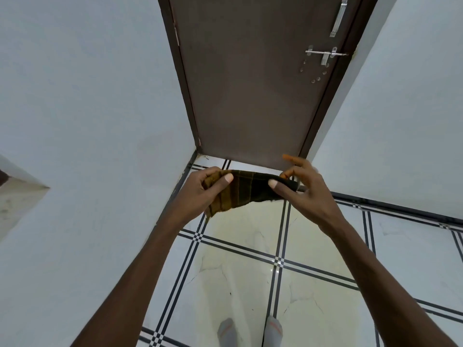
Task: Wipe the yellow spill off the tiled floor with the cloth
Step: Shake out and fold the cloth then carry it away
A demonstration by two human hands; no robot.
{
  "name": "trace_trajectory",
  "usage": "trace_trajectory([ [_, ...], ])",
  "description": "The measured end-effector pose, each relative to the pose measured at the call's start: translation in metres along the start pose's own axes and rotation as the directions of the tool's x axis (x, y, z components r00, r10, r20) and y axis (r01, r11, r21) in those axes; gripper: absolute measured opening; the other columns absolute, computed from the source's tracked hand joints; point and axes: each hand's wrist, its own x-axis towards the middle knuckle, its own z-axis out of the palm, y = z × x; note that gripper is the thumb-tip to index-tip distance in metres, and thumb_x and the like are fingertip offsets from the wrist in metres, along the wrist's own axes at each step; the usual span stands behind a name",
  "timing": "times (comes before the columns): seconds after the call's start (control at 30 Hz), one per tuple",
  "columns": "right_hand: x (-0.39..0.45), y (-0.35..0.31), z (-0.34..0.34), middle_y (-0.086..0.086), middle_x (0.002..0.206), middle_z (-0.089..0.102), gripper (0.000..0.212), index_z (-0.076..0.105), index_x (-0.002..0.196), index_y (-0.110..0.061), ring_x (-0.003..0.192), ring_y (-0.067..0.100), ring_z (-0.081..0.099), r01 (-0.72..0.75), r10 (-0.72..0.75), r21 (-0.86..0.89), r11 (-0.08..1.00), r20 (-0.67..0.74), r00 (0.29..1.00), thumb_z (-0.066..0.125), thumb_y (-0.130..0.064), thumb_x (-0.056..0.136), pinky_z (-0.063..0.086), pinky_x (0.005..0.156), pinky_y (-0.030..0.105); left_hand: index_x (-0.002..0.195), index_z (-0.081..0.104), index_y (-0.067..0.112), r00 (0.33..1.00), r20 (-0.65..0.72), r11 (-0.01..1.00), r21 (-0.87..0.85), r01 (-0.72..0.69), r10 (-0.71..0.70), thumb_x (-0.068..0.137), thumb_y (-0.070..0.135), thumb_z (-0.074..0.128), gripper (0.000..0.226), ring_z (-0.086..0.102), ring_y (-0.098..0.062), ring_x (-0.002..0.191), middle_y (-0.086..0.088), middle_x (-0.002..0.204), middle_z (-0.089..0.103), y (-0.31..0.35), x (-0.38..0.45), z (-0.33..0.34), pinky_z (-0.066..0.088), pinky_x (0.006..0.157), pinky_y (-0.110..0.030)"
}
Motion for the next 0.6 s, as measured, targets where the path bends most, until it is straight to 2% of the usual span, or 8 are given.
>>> trace_trajectory([
  [0.07, -0.007, 0.002, 0.007, -0.007, 0.115, 0.072, 0.034, 0.066, 0.101, -0.024, 0.118, 0.020, 0.066, -0.133, 0.114, 0.206, 0.969, 0.103, 0.988, 0.069, -0.056, 0.088, 0.056, 0.104, 0.051, 0.117, 0.071, 0.017, 0.996, -0.045, 0.994, -0.085, 0.067, -0.071, 0.098, 0.042, 0.061, 0.033, 0.072, -0.017, 0.106, -0.004, 0.109, 0.075, -0.004, -0.007, 0.003, 0.061, 0.090, -0.026],
  [0.1, -0.012, 0.004, 0.014, -0.001, 0.109, 0.073, 0.038, 0.064, 0.107, -0.020, 0.114, 0.023, 0.068, -0.209, 0.171, 0.314, 0.926, 0.146, 0.974, 0.067, -0.055, 0.092, 0.059, 0.101, 0.051, 0.116, 0.070, 0.019, 0.991, -0.063, 0.986, -0.126, 0.108, -0.116, 0.098, 0.043, 0.061, 0.032, 0.073, -0.017, 0.105, -0.003, 0.107, 0.075, -0.008, -0.010, 0.006, 0.061, 0.091, -0.029],
  [0.2, -0.027, 0.008, 0.038, 0.010, 0.118, 0.070, 0.032, 0.061, 0.120, -0.014, 0.116, 0.031, 0.070, -0.395, 0.303, 0.498, 0.772, 0.258, 0.917, 0.060, -0.039, 0.100, 0.064, 0.089, 0.042, 0.113, 0.069, 0.024, 0.965, -0.085, 0.945, -0.240, 0.222, -0.248, 0.097, 0.045, 0.063, 0.027, 0.074, -0.017, 0.105, -0.003, 0.107, 0.076, -0.018, -0.023, 0.013, 0.061, 0.093, -0.036],
  [0.3, -0.042, 0.004, 0.054, 0.010, 0.120, 0.073, 0.023, 0.064, 0.122, -0.018, 0.108, 0.027, 0.075, -0.511, 0.389, 0.560, 0.653, 0.331, 0.860, 0.064, -0.028, 0.101, 0.065, 0.080, 0.035, 0.107, 0.068, 0.023, 0.939, -0.123, 0.905, -0.332, 0.266, -0.321, 0.099, 0.041, 0.063, 0.020, 0.074, -0.017, 0.099, -0.006, 0.105, 0.075, -0.026, -0.046, 0.014, 0.063, 0.080, -0.028],
  [0.37, -0.052, -0.004, 0.061, 0.011, 0.120, 0.076, 0.030, 0.065, 0.127, -0.017, 0.103, 0.026, 0.077, -0.543, 0.387, 0.600, 0.587, 0.381, 0.840, 0.070, -0.023, 0.097, 0.064, 0.078, 0.036, 0.111, 0.067, 0.017, 0.920, -0.176, 0.898, -0.340, 0.279, -0.352, 0.099, 0.041, 0.063, 0.027, 0.073, -0.016, 0.095, -0.008, 0.105, 0.074, -0.029, -0.065, 0.011, 0.059, 0.069, -0.019],
  [0.43, -0.061, -0.012, 0.069, 0.011, 0.121, 0.075, 0.034, 0.064, 0.129, -0.016, 0.104, 0.026, 0.077, -0.547, 0.348, 0.594, 0.590, 0.425, 0.836, 0.070, -0.021, 0.097, 0.064, 0.076, 0.034, 0.117, 0.065, 0.013, 0.895, -0.232, 0.898, -0.323, 0.298, -0.380, 0.100, 0.043, 0.061, 0.035, 0.072, -0.016, 0.096, -0.008, 0.105, 0.074, -0.033, -0.087, 0.006, 0.056, 0.066, -0.018],
  [0.53, -0.070, -0.023, 0.081, 0.011, 0.119, 0.077, 0.028, 0.065, 0.129, -0.015, 0.102, 0.026, 0.078, -0.559, 0.296, 0.604, 0.568, 0.483, 0.824, 0.064, -0.019, 0.101, 0.065, 0.072, 0.033, 0.123, 0.065, 0.017, 0.857, -0.298, 0.883, -0.351, 0.311, -0.421, 0.100, 0.045, 0.061, 0.037, 0.071, -0.019, 0.107, -0.006, 0.114, 0.073, -0.035, -0.118, 0.001, 0.062, 0.082, -0.030],
  [0.6, -0.080, -0.030, 0.093, 0.010, 0.118, 0.078, 0.025, 0.066, 0.127, -0.016, 0.102, 0.025, 0.079, -0.564, 0.245, 0.577, 0.591, 0.538, 0.806, 0.062, -0.019, 0.103, 0.065, 0.074, 0.034, 0.126, 0.063, 0.020, 0.803, -0.405, 0.877, -0.389, 0.282, -0.438, 0.100, 0.043, 0.062, 0.034, 0.068, -0.015, 0.111, -0.001, 0.118, 0.070, -0.035, -0.150, 0.001, 0.060, 0.091, -0.033],
])
